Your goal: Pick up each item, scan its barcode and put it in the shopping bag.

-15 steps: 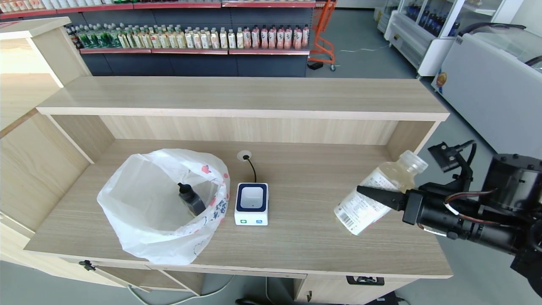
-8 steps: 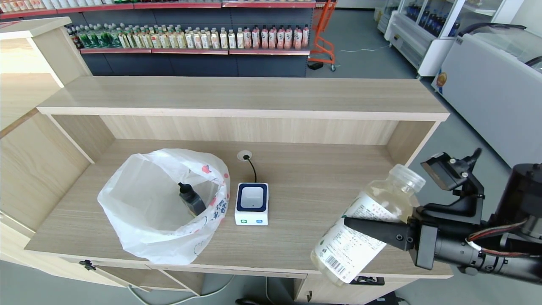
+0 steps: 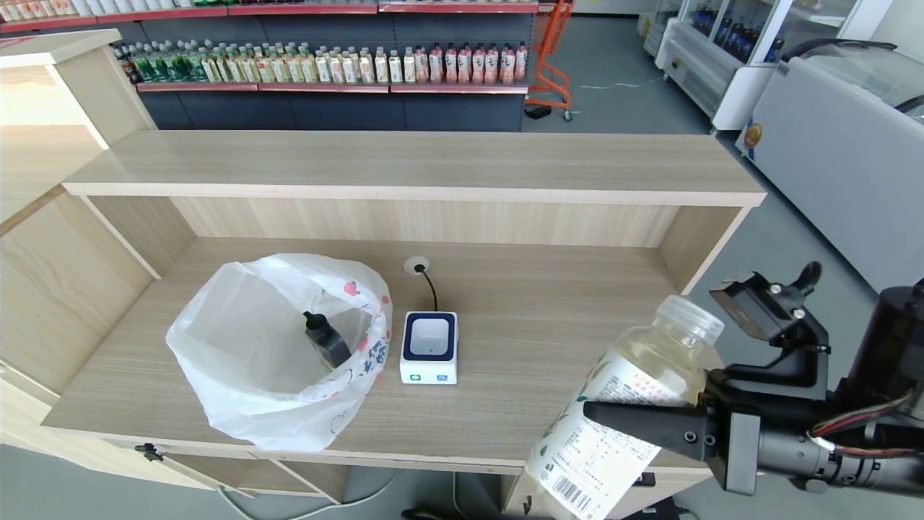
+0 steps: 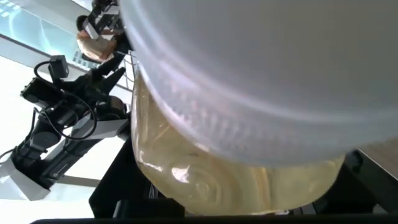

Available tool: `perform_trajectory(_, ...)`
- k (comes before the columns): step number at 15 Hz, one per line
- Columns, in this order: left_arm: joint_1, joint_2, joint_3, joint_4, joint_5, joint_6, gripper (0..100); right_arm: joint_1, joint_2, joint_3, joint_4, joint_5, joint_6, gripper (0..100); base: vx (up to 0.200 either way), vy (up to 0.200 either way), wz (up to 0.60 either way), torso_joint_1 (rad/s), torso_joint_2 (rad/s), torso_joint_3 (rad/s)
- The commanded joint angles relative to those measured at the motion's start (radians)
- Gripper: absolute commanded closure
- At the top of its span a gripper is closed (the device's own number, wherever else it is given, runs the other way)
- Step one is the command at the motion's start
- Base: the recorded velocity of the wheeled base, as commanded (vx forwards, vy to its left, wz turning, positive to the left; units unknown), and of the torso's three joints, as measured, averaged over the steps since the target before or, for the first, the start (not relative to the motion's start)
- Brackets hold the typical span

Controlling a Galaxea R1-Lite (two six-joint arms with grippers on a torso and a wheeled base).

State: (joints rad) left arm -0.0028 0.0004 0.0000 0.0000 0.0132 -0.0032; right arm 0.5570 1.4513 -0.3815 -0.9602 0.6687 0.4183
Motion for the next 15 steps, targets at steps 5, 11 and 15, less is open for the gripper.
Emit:
perform_trajectory(5, 0.000, 0.000, 0.000, 0.000, 0.001, 0.000, 0, 0.004, -0.008, 0.003, 0.000, 0.017, -0.006, 100, 0.000, 0.000, 0.00, 0.000, 0.00, 0.000)
perform_trajectory(11, 0.000, 0.000, 0.000, 0.000, 0.001, 0.000, 0, 0.003, -0.009, 0.003, 0.000, 0.015, -0.009, 100, 0.000, 0.000, 0.00, 0.000, 0.00, 0.000)
perform_trajectory(15, 0.000, 0.000, 0.000, 0.000, 0.001, -0.001, 0, 0.000, -0.011, 0.003, 0.000, 0.015, -0.009, 100, 0.000, 0.000, 0.00, 0.000, 0.00, 0.000)
